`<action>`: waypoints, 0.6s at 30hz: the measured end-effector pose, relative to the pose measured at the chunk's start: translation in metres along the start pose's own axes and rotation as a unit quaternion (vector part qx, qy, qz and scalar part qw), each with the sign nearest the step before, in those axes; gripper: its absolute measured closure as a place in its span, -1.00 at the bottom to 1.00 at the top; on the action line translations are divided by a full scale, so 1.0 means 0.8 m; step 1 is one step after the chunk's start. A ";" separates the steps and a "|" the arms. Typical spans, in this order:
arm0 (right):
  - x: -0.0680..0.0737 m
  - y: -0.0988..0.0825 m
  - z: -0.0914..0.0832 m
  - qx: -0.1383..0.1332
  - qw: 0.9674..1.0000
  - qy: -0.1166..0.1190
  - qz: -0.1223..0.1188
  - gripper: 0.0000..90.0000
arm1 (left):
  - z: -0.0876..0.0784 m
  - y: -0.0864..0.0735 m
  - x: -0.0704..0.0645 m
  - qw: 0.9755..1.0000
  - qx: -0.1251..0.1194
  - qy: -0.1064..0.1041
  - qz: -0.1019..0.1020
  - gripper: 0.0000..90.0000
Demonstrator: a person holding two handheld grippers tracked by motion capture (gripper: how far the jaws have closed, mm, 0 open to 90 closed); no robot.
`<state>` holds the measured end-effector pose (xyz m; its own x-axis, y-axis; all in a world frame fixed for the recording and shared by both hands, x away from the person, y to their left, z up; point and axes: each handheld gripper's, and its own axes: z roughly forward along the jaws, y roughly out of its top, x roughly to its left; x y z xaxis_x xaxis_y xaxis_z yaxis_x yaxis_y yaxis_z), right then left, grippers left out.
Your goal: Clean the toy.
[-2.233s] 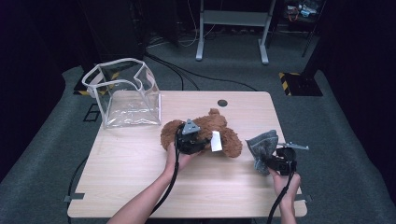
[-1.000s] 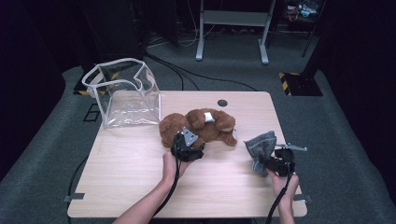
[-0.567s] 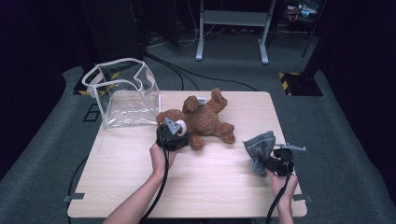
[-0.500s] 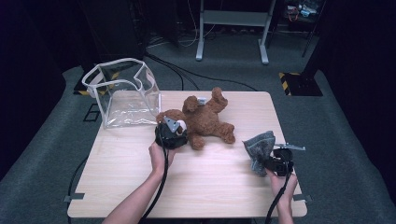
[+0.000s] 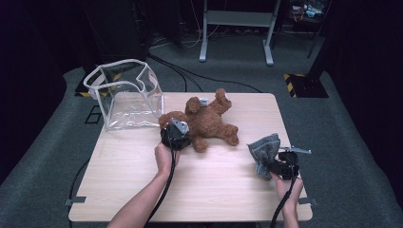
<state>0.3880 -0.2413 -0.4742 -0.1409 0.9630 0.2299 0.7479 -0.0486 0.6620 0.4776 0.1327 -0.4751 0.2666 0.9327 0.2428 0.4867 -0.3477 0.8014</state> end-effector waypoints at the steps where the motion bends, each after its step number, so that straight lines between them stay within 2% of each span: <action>1: 0.000 0.000 0.000 0.000 1.000 0.000 0.000 0.48 | 0.001 -0.001 0.000 1.000 0.000 -0.003 -0.001 -0.15; 3: 0.001 0.000 -0.001 0.001 1.000 0.001 0.003 0.48 | 0.002 -0.003 0.002 1.000 -0.006 -0.010 -0.001 -0.02; 7: -0.001 0.000 -0.001 0.000 1.000 0.001 0.001 0.48 | -0.002 -0.008 0.010 0.999 -0.022 -0.040 -0.003 0.18; 10: -0.001 0.000 -0.002 -0.001 1.000 0.001 0.006 0.48 | -0.007 -0.013 0.013 0.997 -0.040 -0.070 0.002 0.24; 12: -0.001 0.002 -0.003 -0.002 1.000 0.001 0.005 0.48 | -0.012 -0.014 0.013 0.995 -0.045 -0.087 0.012 0.26; 14: -0.001 0.003 -0.004 -0.004 1.000 0.001 0.001 0.48 | -0.017 -0.014 0.011 0.992 -0.054 -0.109 0.012 0.27; 15: -0.001 0.004 -0.005 -0.005 1.000 0.001 0.001 0.48 | -0.021 -0.013 0.008 0.989 -0.063 -0.131 0.014 0.27; 16: 0.000 0.005 -0.006 -0.007 1.000 0.000 0.002 0.48 | -0.024 -0.013 0.006 0.988 -0.063 -0.140 0.016 0.27; 18: 0.002 0.007 -0.009 -0.011 1.000 0.002 0.002 0.48 | -0.030 -0.012 0.001 0.983 -0.070 -0.168 0.017 0.27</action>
<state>0.3877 -0.2418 -0.4649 -0.1404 0.9619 0.2345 0.7334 -0.0581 0.6773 0.4531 0.1395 -0.4696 0.5529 0.8278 0.0954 0.3598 -0.3404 0.8687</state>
